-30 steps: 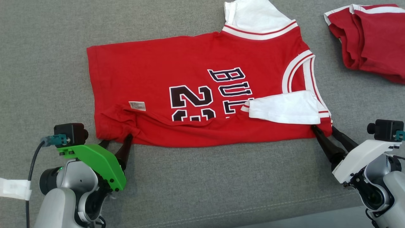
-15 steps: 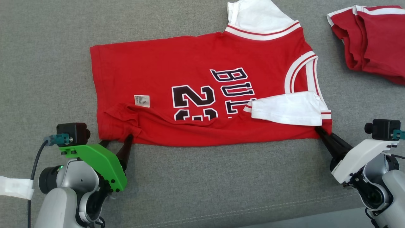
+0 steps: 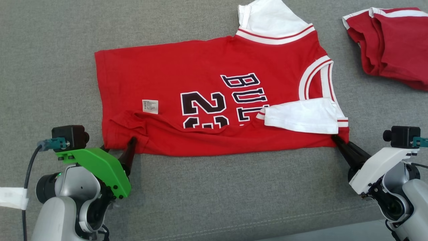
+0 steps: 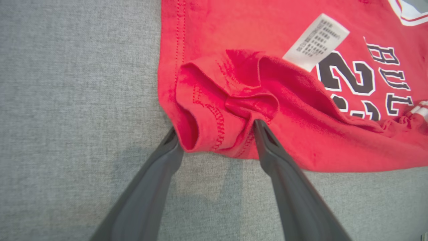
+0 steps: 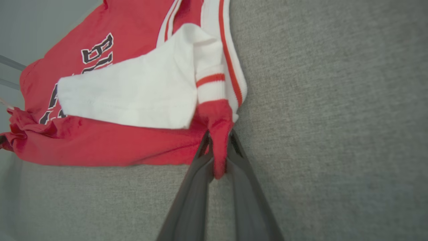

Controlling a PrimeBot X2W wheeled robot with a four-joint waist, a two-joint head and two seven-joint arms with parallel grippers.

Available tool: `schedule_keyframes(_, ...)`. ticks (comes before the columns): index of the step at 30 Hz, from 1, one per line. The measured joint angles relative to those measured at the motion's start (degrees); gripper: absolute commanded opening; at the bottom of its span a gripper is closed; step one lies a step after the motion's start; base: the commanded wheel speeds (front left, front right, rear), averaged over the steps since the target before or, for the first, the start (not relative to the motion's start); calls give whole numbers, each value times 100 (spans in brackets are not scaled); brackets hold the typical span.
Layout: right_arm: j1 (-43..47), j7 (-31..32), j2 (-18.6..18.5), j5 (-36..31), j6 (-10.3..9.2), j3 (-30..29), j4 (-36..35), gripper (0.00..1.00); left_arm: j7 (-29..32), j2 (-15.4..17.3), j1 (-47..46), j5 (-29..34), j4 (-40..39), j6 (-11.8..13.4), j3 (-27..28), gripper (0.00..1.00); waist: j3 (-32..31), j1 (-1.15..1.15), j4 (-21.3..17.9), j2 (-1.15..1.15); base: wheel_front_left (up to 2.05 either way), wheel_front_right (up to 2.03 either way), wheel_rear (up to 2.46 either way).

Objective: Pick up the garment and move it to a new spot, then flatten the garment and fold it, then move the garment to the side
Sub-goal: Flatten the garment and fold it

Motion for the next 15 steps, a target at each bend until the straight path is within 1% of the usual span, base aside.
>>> schedule_keyframes(6,-21,0,0,0,47,36,52,0,178,1,3,-35,46,42,23,100,-19,0,-9,0,0,0,0)
schedule_keyframes(7,-29,0,0,0,47,45,63,0,181,1,5,-55,57,43,24,86,-22,0,-13,0,0,0,0)
schedule_keyframes(8,-36,0,0,0,47,53,73,0,188,2,9,-70,59,44,26,47,-26,0,-17,0,0,0,0)
schedule_keyframes(9,-41,0,0,0,47,59,79,0,214,2,11,-89,59,60,31,2,-30,0,-20,0,0,0,0)
schedule_keyframes(10,-46,-1,0,0,48,66,88,0,231,4,12,-98,59,70,37,0,-34,0,-24,0,0,0,0)
schedule_keyframes(15,-53,-2,0,0,49,93,135,0,299,47,24,-154,56,81,93,0,-62,0,-38,0,0,0,0)
